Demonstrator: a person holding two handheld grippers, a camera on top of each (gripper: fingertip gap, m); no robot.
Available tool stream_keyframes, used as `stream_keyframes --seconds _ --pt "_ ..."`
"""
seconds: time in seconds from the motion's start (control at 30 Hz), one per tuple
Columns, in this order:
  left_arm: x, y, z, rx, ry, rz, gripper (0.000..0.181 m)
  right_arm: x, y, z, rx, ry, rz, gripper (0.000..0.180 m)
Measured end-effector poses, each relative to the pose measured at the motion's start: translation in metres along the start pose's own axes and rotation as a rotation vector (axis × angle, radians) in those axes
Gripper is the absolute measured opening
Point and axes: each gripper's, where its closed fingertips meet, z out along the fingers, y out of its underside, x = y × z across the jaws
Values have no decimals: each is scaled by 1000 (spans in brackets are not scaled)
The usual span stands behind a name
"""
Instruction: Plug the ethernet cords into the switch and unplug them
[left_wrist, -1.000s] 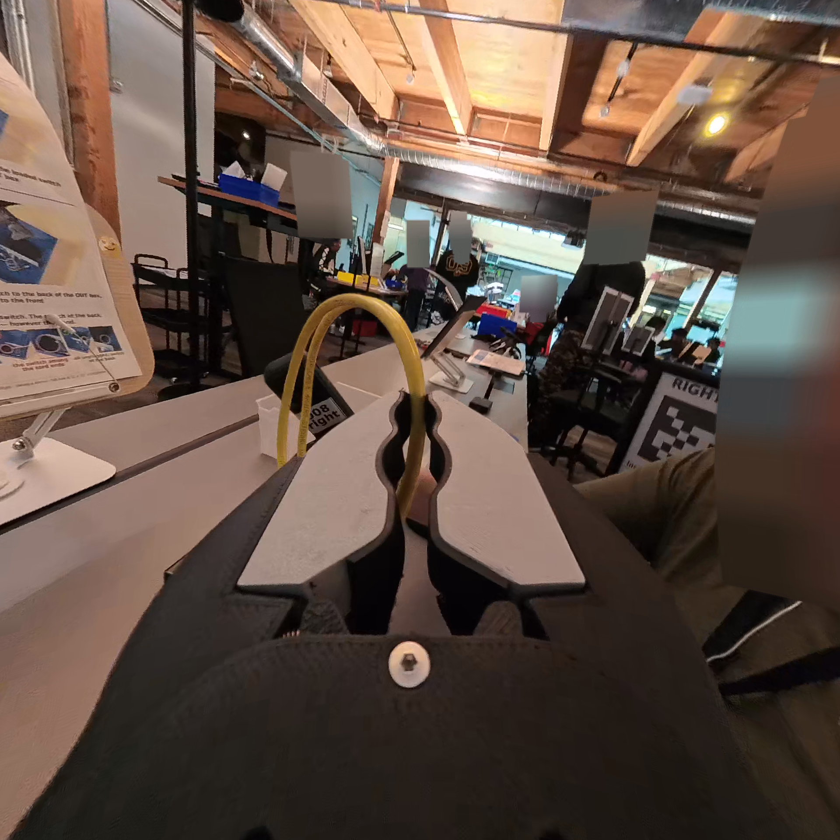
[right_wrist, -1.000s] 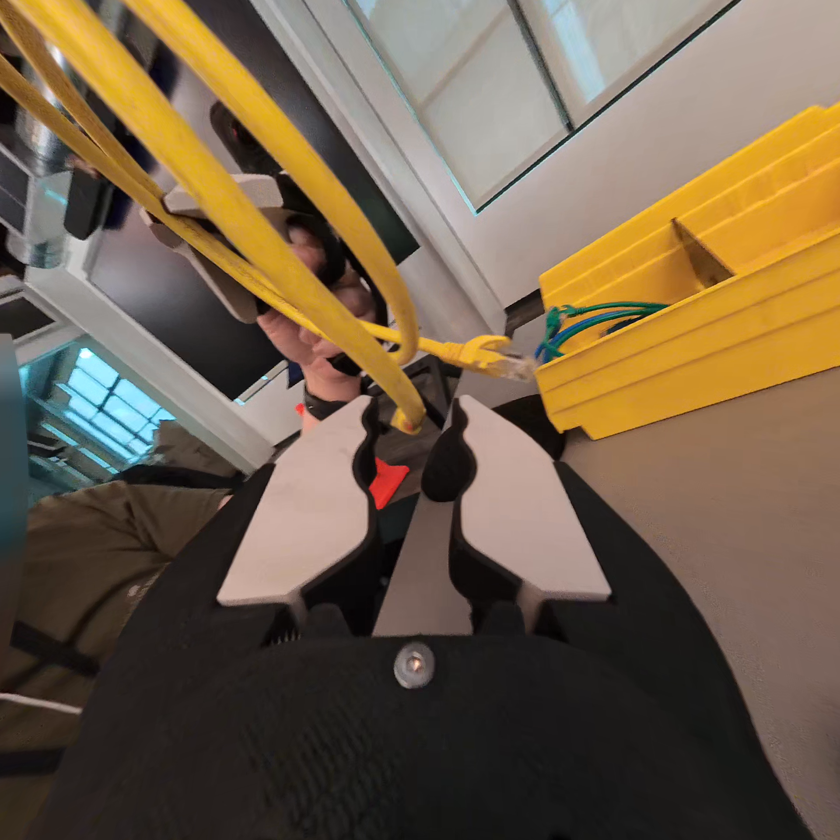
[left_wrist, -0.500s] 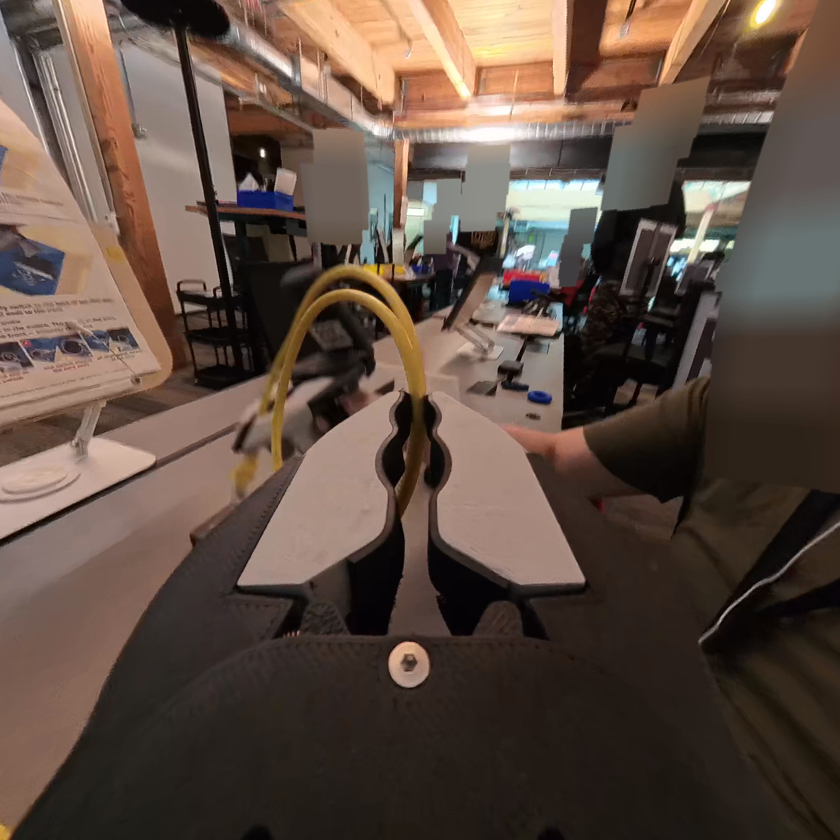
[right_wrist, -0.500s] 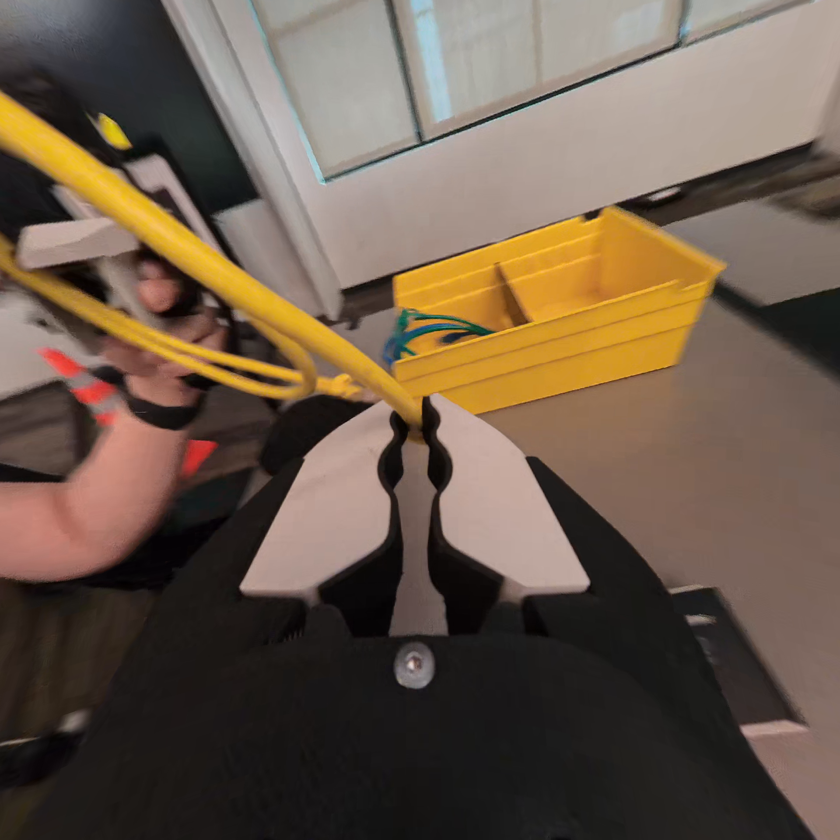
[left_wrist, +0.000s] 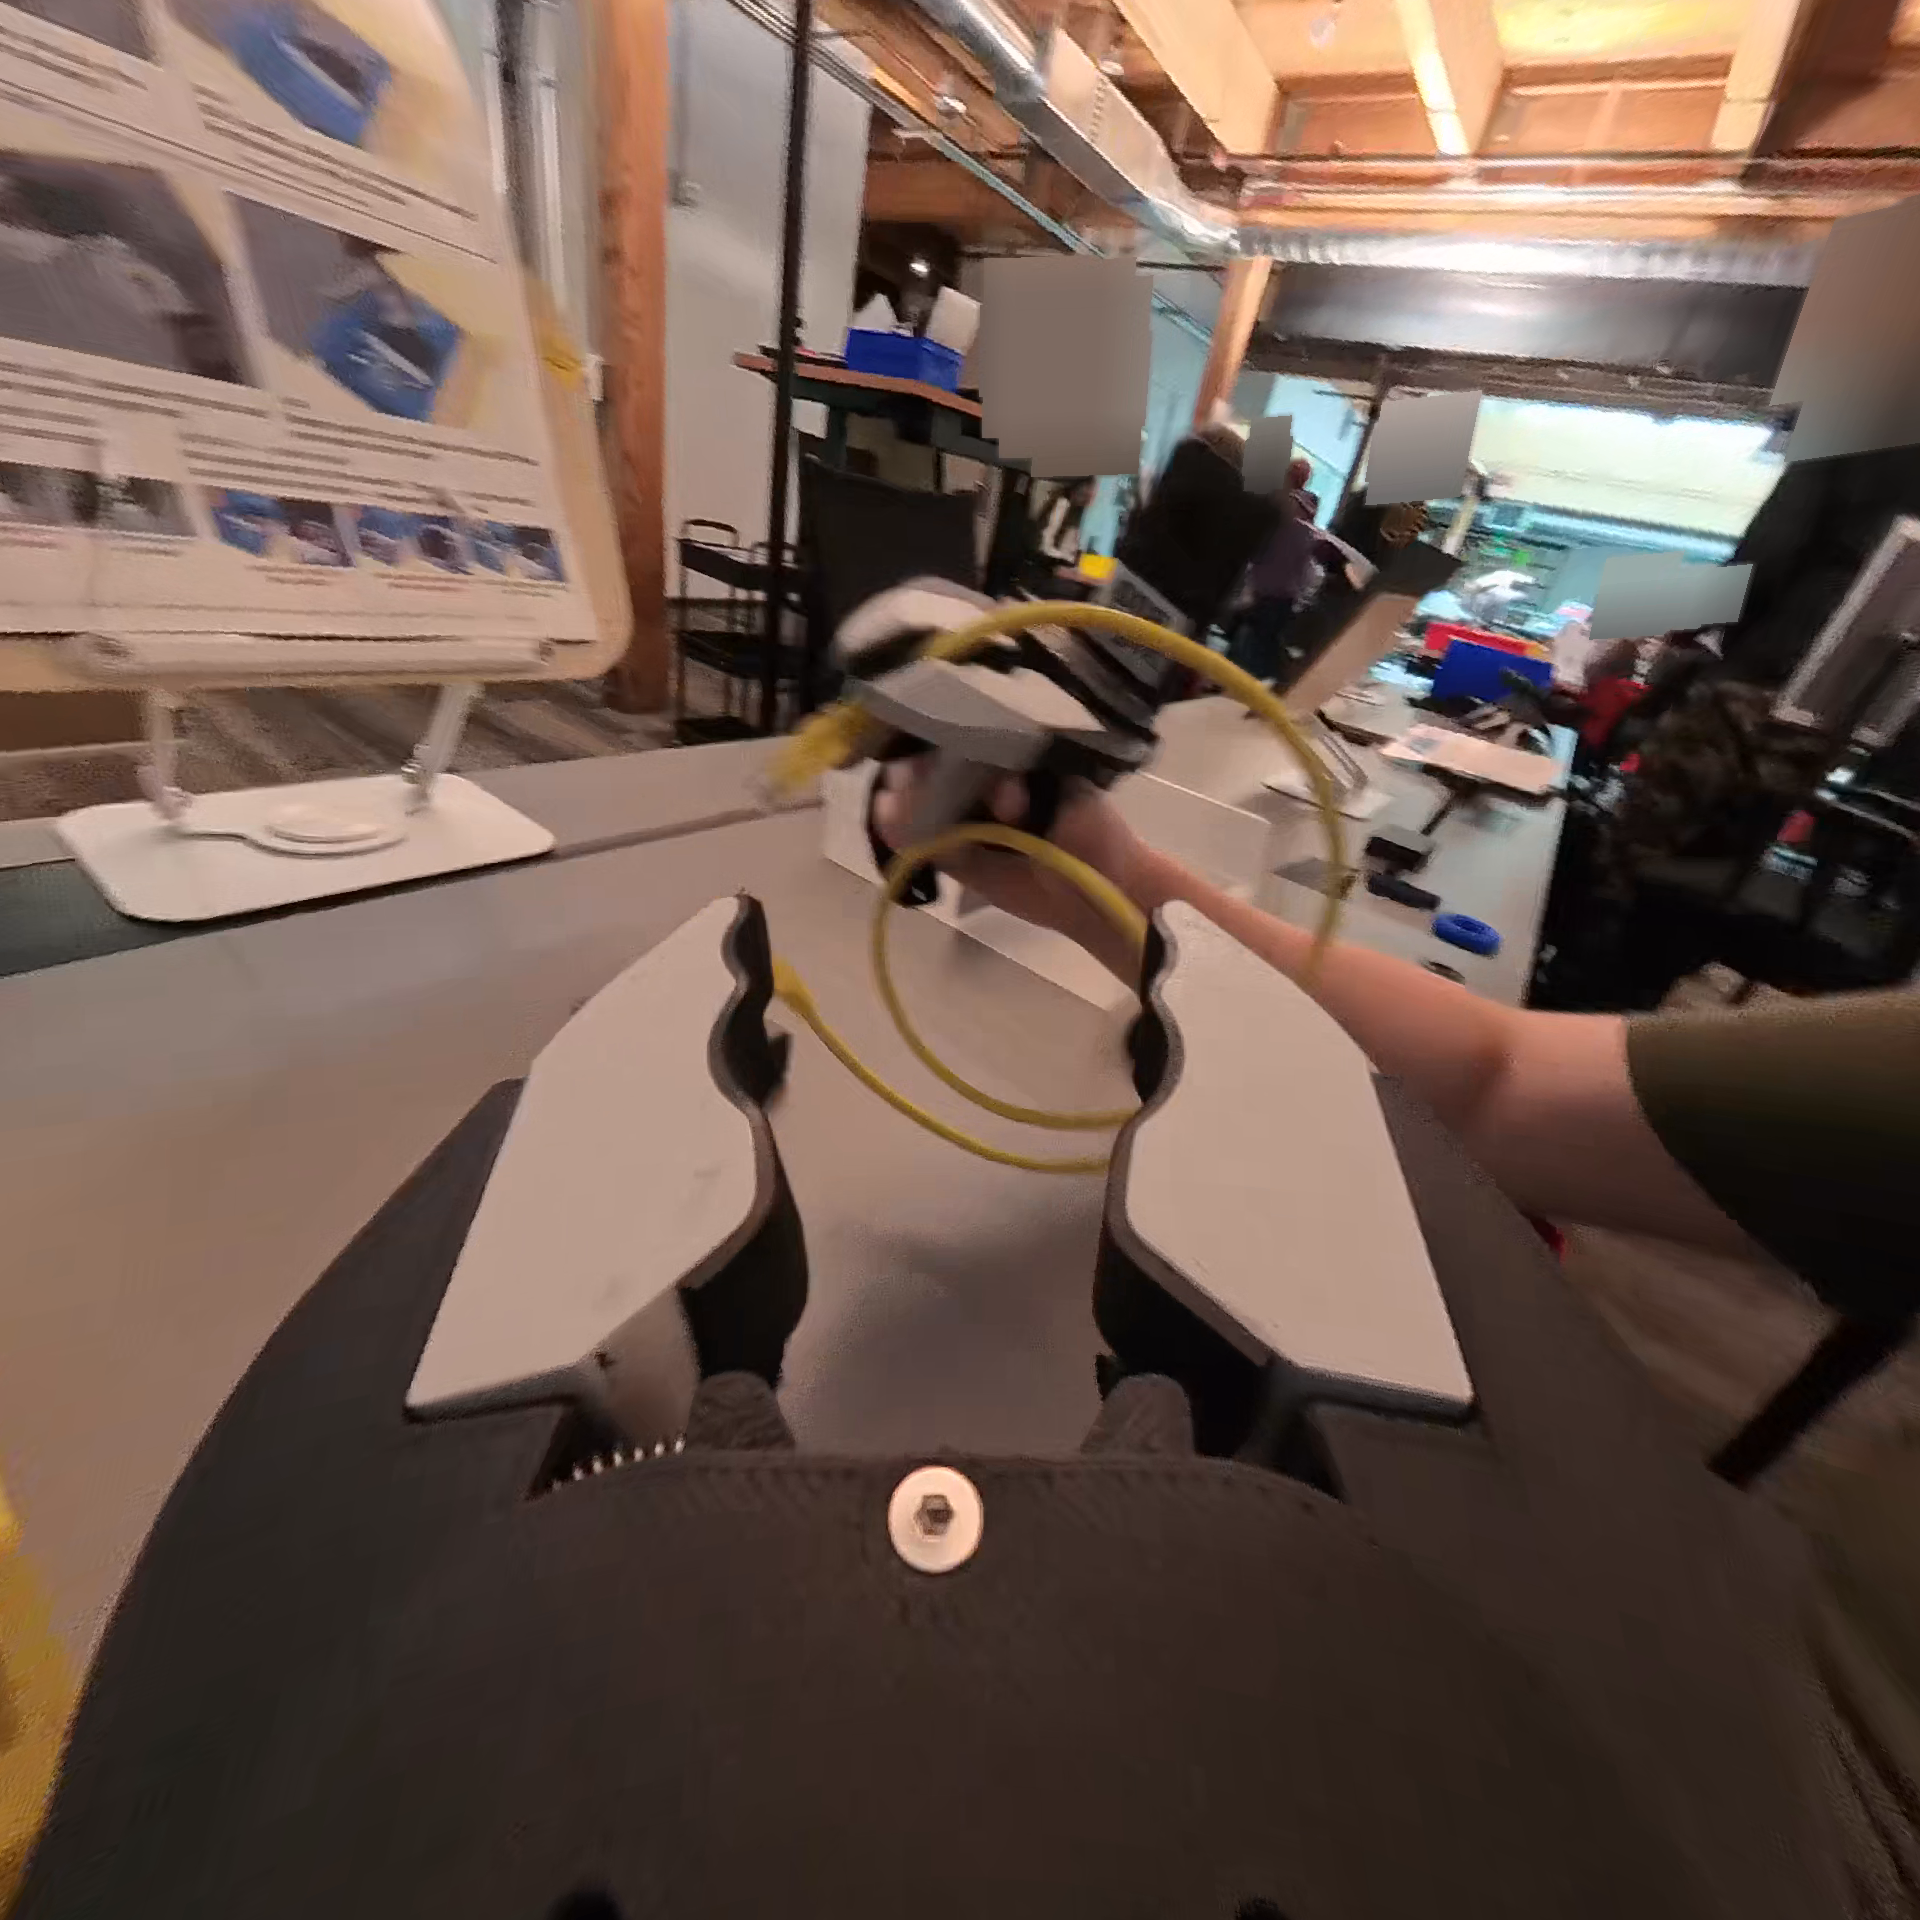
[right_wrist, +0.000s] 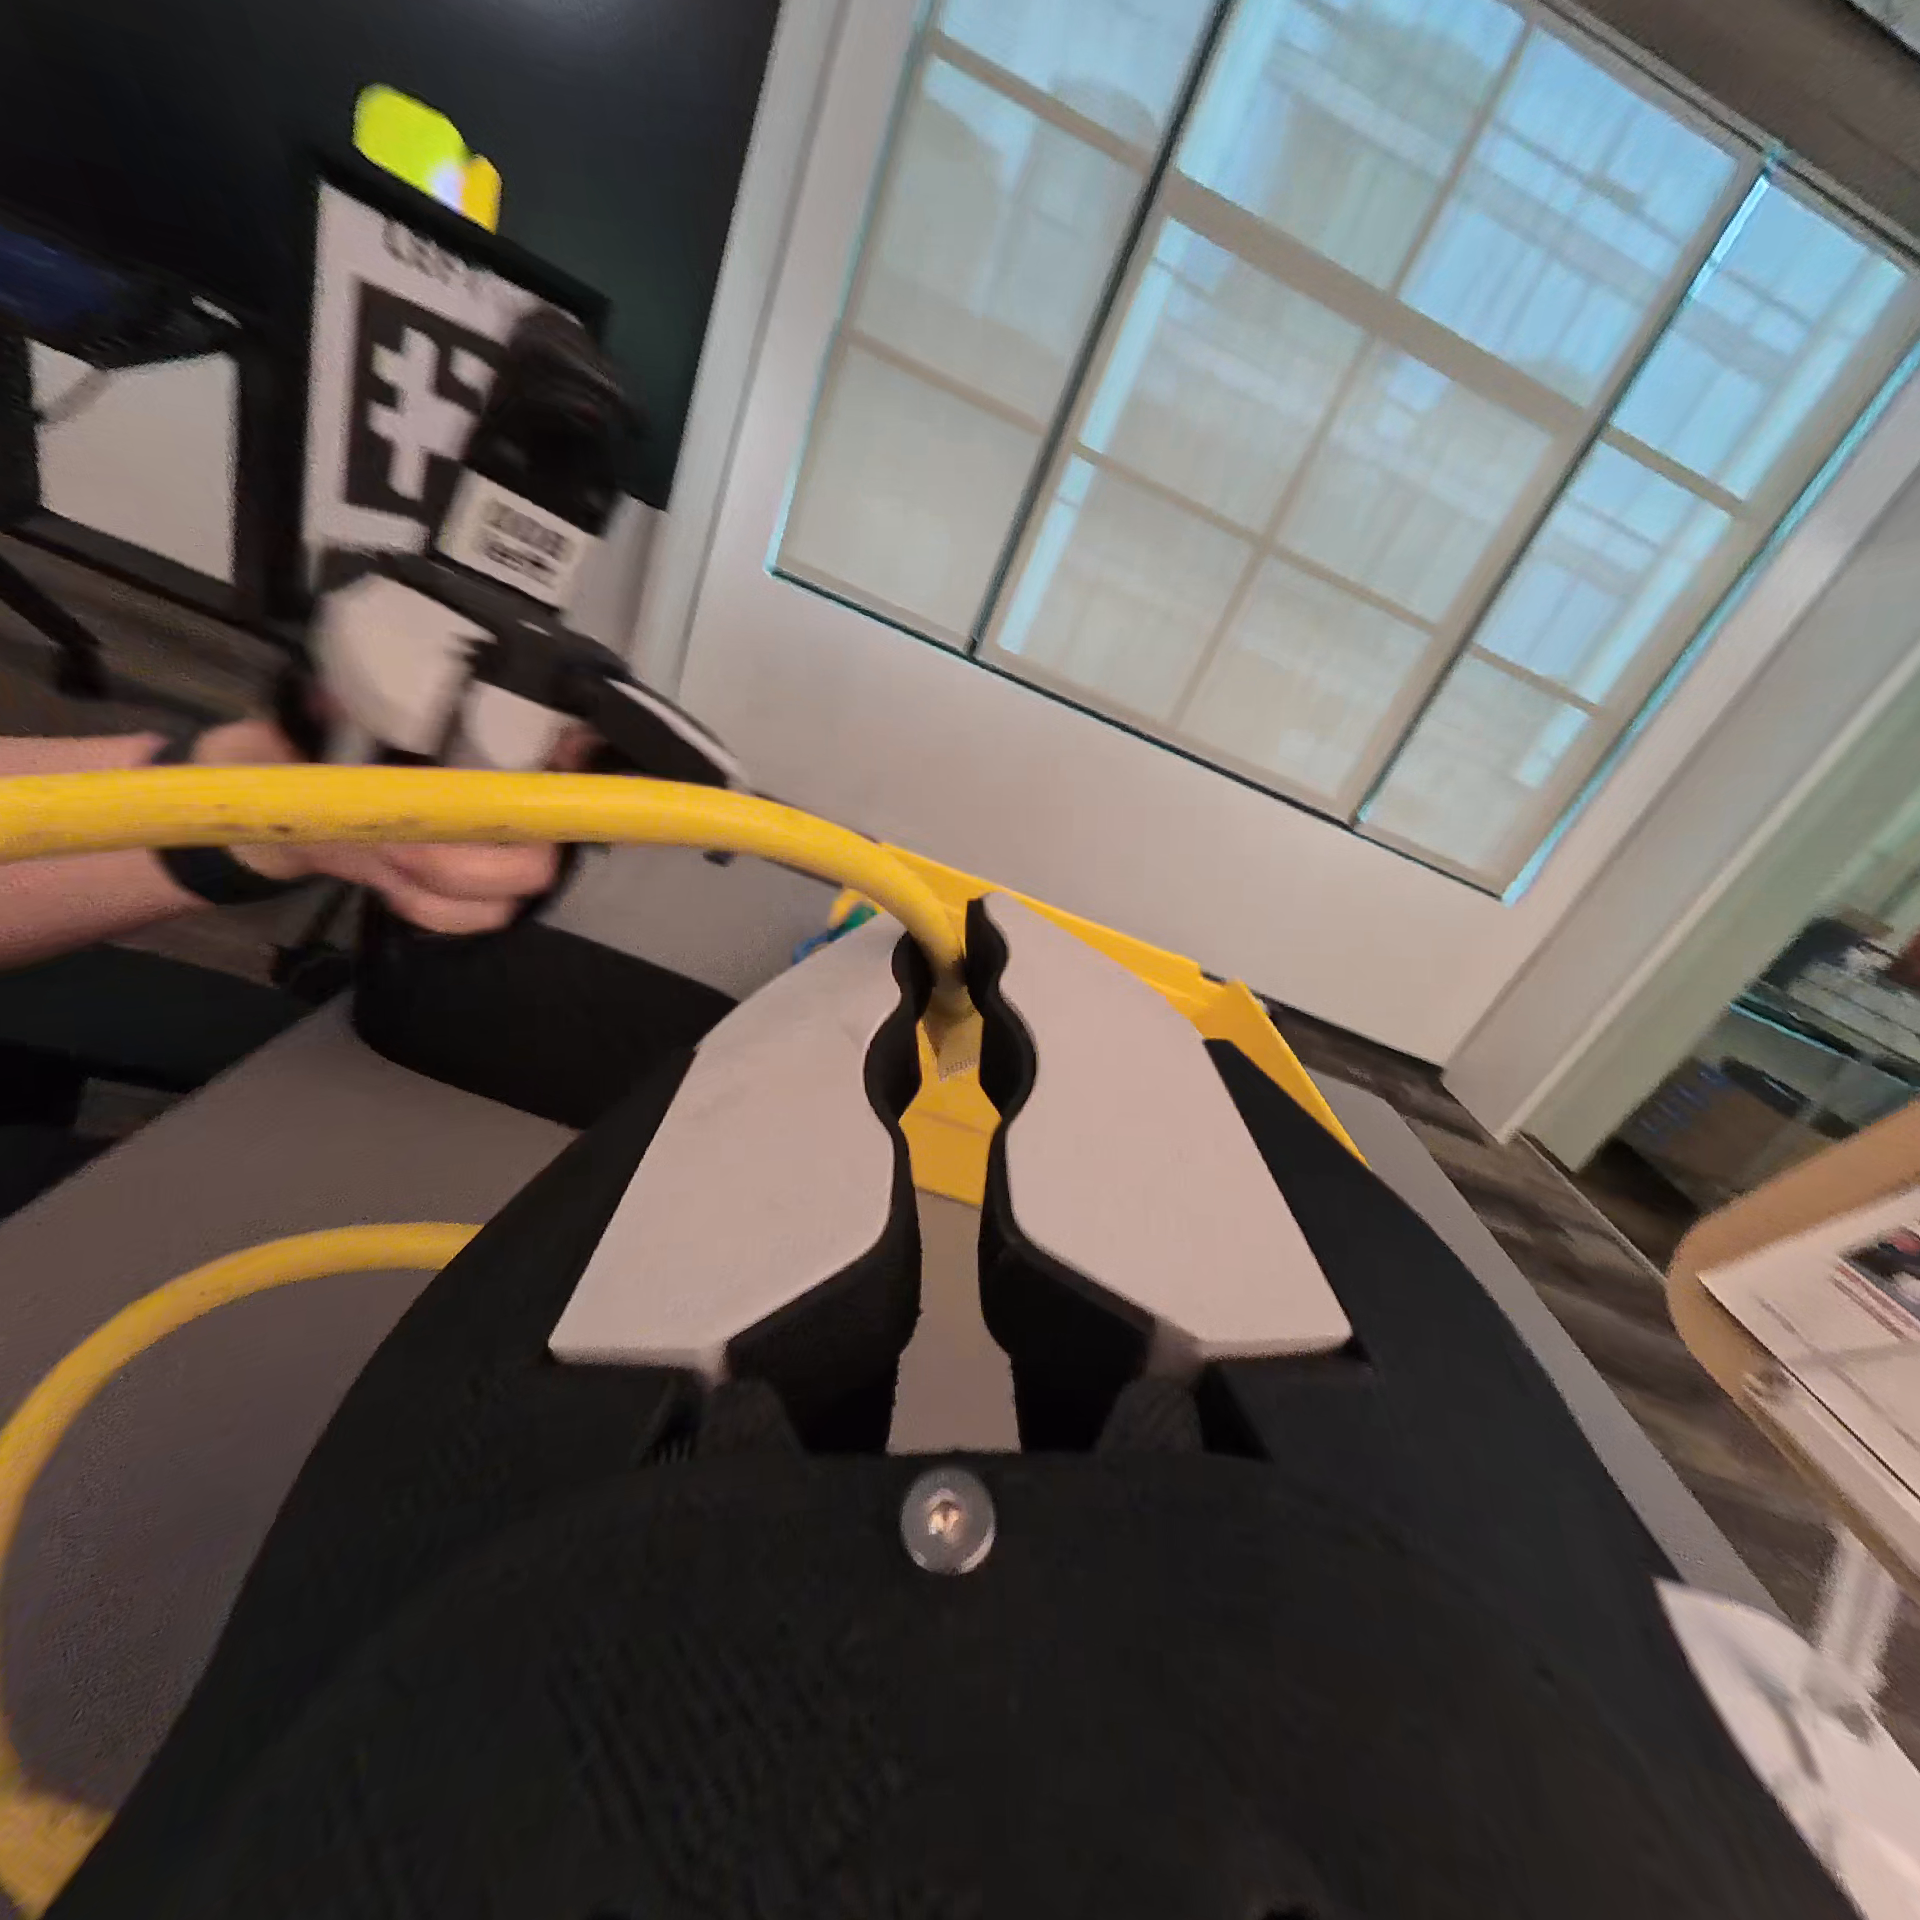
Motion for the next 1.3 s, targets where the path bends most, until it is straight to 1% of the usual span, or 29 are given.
stream_keyframes --seconds 0.07,0.13,0.23,0.3,0.33,0.43,0.47,0.5,0.57,0.63,0.67,0.7,0.73,0.8,0.83,0.87,0.97,1.0,1.07,1.17,1.2,1.27,1.3 --pt "-17 -9 12 5 -17 30 72 -9 -14 1 76 -63 46 7" --pt "-19 -13 31 15 33 85 71 -14 -27 -1 137 -105 93 7" --pt "-7 -20 55 33 130 145 62 -18 -44 -8 212 -166 165 7" --pt "-3 -23 66 33 142 186 55 -19 -49 -11 240 -206 218 7" --pt "0 -21 71 5 152 215 50 -18 -51 -13 252 -219 244 7" --pt "6 -13 85 -61 179 274 45 -15 -51 -16 268 -236 293 6" --pt "4 -14 89 -65 164 299 25 -14 -50 -17 267 -234 298 6" --pt "4 -16 90 -57 160 324 14 -11 -49 -18 257 -224 298 7" --pt "6 -21 90 -41 164 331 13 -9 -48 -22 247 -230 304 6" --pt "7 -24 89 -57 151 342 13 -9 -43 -23 188 -236 310 8" --pt "7 -25 87 -75 147 349 12 -7 -40 -25 145 -228 297 15" --pt "8 -27 85 -87 148 355 12 -4 -34 -28 74 -205 267 28" --pt "10 -31 81 -97 155 360 12 1 -27 -32 -6 -168 226 32" --pt "14 -43 73 -100 161 362 12 16 -18 -43 -117 -67 121 33" --pt "18 -48 69 -101 178 352 12 20 -20 -47 -125 -37 75 37" --pt "22 -51 67 -113 195 341 12 18 -28 -49 -85 -40 54 39" --pt "27 -52 65 -147 186 366 12 -3 -61 -44 89 -135 88 44" --pt "28 -52 66 -149 180 378 12 -12 -66 -38 105 -177 120 48" --pt "30 -49 68 -170 198 378 12 -24 -65 -25 60 -210 166 55" --pt "31 -40 73 -220 195 398 13 -27 -63 -12 51 -183 178 43" --pt "32 -39 74 -231 196 391 12 -30 -60 -10 39 -194 184 32" --pt "29 -35 74 -256 194 390 13 -33 -57 -12 23 -241 212 17" --pt "31 -33 74 -261 210 378 13 -32 -57 -14 14 -250 219 13"
